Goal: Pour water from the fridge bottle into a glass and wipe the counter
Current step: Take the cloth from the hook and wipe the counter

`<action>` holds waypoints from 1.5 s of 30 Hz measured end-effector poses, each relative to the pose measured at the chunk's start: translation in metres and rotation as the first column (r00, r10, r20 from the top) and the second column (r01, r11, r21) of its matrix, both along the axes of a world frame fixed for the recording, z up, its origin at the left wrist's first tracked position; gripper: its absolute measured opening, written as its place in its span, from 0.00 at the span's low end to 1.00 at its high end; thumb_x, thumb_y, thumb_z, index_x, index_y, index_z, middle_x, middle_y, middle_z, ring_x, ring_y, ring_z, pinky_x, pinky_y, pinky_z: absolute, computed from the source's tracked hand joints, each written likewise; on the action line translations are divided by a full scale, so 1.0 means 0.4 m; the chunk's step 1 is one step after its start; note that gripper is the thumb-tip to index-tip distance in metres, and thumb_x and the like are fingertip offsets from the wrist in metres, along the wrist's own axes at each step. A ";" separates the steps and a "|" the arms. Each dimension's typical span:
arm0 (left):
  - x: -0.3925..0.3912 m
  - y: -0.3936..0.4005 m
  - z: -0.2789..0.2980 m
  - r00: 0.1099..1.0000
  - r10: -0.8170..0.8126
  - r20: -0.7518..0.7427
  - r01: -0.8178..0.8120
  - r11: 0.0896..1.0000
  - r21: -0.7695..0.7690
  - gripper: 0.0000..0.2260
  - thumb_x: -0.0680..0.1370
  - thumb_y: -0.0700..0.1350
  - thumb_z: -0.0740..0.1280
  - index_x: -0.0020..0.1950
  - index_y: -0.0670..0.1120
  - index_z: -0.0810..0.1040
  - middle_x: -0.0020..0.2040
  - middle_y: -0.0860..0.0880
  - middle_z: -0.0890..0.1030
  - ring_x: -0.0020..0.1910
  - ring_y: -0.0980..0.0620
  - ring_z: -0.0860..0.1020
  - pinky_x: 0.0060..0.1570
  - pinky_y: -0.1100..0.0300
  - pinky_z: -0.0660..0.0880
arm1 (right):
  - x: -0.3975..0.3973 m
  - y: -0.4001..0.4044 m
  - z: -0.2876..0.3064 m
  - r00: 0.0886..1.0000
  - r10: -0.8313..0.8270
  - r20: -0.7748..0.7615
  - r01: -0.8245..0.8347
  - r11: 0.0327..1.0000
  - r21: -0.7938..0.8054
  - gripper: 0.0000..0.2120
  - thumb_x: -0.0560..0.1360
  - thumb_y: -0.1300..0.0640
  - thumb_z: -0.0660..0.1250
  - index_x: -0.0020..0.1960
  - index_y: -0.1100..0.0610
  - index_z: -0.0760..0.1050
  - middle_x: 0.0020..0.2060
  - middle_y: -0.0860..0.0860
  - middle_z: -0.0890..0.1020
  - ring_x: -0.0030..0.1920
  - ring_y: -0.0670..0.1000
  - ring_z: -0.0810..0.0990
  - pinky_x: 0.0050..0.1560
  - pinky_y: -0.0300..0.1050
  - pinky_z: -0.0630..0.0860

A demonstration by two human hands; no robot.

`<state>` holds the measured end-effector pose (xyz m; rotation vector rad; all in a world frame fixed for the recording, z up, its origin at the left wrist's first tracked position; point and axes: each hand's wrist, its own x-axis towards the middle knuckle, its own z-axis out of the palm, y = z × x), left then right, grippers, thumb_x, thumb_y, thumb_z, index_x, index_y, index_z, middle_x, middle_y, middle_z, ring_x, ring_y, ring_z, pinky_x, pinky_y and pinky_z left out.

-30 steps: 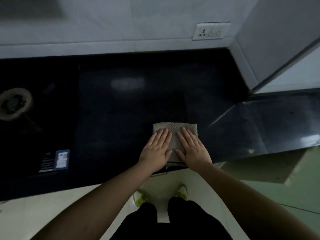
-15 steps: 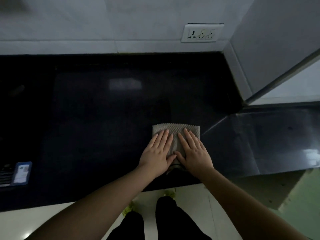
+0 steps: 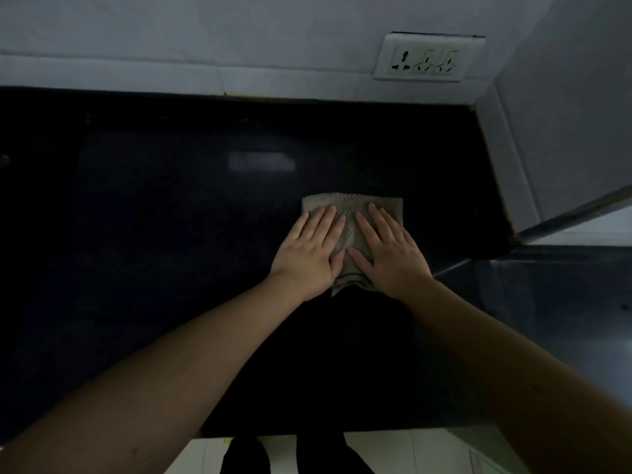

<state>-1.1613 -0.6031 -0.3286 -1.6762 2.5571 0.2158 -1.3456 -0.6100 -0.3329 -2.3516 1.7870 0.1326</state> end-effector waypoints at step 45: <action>0.040 0.252 -0.025 0.997 0.033 -0.071 -0.031 0.999 0.026 0.30 0.82 0.57 0.49 0.80 0.43 0.55 0.80 0.44 0.54 0.79 0.48 0.53 0.77 0.50 0.55 | 0.034 0.276 0.018 0.998 0.012 0.058 -0.016 0.997 0.072 0.34 0.80 0.36 0.43 0.79 0.51 0.42 0.79 0.52 0.44 0.78 0.50 0.40 0.75 0.48 0.39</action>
